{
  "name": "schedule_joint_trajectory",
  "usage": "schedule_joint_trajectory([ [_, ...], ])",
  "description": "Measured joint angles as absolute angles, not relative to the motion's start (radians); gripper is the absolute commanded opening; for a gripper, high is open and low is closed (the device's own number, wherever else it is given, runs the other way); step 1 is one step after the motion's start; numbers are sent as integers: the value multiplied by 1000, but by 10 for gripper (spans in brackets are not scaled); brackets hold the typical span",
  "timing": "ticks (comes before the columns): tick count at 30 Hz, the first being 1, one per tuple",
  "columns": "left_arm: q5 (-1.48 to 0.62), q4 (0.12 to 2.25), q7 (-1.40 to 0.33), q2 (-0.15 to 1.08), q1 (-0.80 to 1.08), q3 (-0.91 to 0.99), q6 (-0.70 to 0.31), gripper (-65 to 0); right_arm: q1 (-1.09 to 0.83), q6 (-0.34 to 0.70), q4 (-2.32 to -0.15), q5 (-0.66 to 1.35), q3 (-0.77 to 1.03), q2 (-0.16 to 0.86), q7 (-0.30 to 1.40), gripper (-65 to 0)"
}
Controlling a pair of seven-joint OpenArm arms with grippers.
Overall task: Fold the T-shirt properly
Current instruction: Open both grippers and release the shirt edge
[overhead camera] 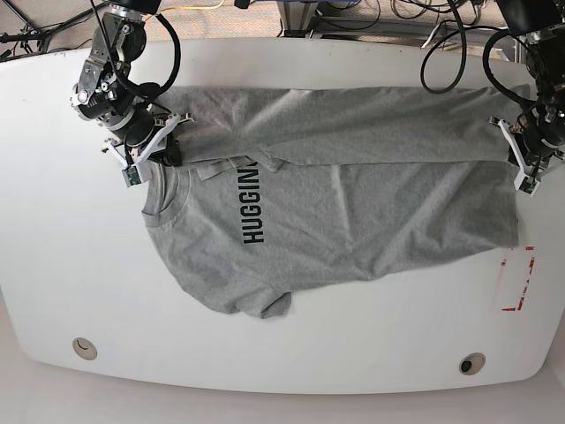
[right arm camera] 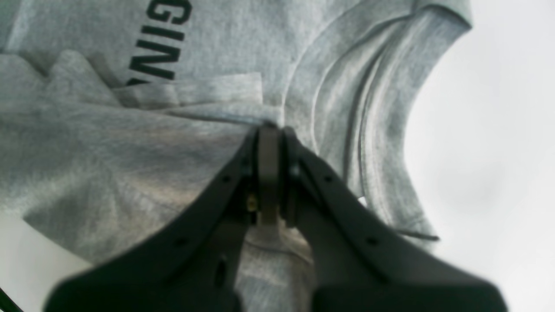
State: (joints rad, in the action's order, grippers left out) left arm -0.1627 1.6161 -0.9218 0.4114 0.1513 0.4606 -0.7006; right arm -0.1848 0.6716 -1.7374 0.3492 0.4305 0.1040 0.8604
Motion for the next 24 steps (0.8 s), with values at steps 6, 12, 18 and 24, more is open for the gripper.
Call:
schedule_joint_trajectory([
  [6,-158,1534,-835,437,124,406,-700,-619,-181,671,-1698,348,430,121,867,-588],
  [12,-158,1504,-834,465,108,354,-701,-336,-173,670,-1702,347,418,133,865,-268],
  [18,-161,1504,-829,472,94,354,-700,-179,-206,670,-1797,348,417,132,865,-117],
  [24,-166,1581,-894,468,113,371,-701,-228,-262,662,-1911,349,418,129,867,-119],
])
